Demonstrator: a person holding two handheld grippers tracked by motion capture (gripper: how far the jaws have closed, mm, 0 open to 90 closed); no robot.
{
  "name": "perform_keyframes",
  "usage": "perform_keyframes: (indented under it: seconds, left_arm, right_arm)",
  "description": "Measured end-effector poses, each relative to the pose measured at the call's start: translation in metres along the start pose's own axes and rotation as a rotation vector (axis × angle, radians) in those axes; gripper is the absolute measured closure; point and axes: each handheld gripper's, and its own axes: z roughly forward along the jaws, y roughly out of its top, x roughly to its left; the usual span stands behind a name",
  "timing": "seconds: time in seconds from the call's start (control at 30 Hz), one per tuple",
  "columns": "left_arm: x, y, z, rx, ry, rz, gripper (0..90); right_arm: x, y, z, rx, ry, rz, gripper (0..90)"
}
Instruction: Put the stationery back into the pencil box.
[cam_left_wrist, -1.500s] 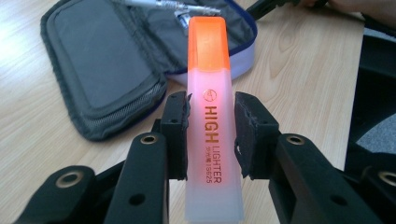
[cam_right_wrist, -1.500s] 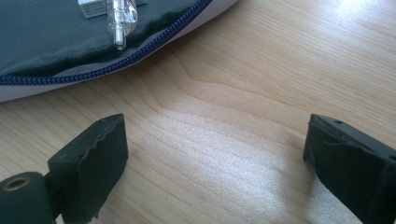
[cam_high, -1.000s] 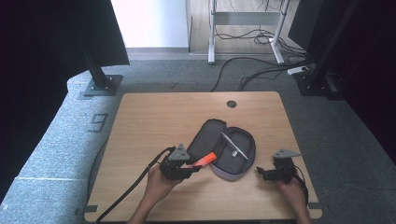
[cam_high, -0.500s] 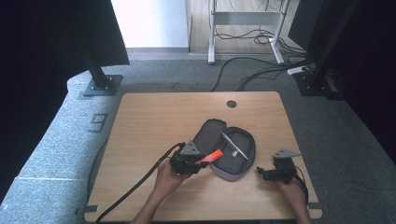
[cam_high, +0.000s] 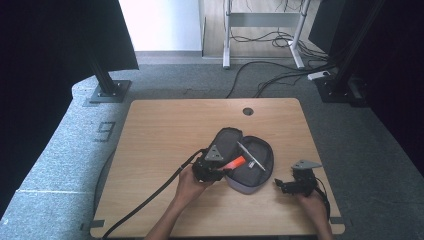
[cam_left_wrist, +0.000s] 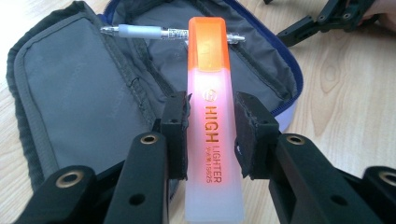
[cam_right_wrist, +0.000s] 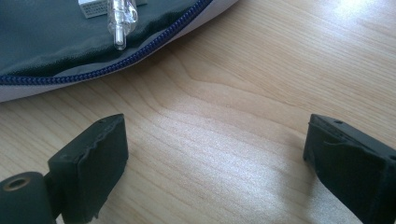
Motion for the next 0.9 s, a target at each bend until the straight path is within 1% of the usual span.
perform_keyframes:
  seconds: [0.03, 0.13, 0.3, 0.33, 0.47, 0.5, 0.6, 0.8, 0.9]
  left_arm:
    - [0.0, 0.001, 0.001, 0.001, -0.003, -0.001, 66.9]
    - [0.002, 0.005, 0.008, 0.02, 0.014, 0.003, 66.9]
    - [0.004, 0.009, 0.015, 0.016, 0.013, -0.004, 66.9]
    - [0.005, 0.01, 0.017, 0.021, 0.014, -0.005, 66.9]
    - [0.005, 0.013, 0.026, 0.051, 0.04, 0.008, 66.9]
    - [0.006, 0.013, 0.03, 0.048, 0.047, 0.002, 66.9]
    - [0.01, 0.013, 0.033, 0.054, 0.065, -0.002, 66.9]
    - [0.016, 0.016, 0.039, 0.06, 0.081, -0.012, 66.9]
    - [0.016, 0.018, 0.043, 0.07, 0.085, -0.008, 66.9]
  right_arm:
    - [0.0, 0.0, 0.0, 0.0, 0.0, 0.0, 6.1]
    - [0.0, 0.0, 0.0, 0.0, 0.0, 0.0, 6.1]
    - [0.0, 0.0, 0.0, 0.0, 0.0, 0.0, 6.1]
    - [0.0, 0.0, 0.0, 0.0, 0.0, 0.0, 6.1]
    - [0.0, 0.0, 0.0, 0.0, 0.0, 0.0, 6.1]
    - [0.0, 0.0, 0.0, 0.0, 0.0, 0.0, 6.1]
    - [0.0, 0.0, 0.0, 0.0, 0.0, 0.0, 6.1]
    - [0.0, 0.0, 0.0, 0.0, 0.0, 0.0, 6.1]
    - [0.0, 0.0, 0.0, 0.0, 0.0, 0.0, 6.1]
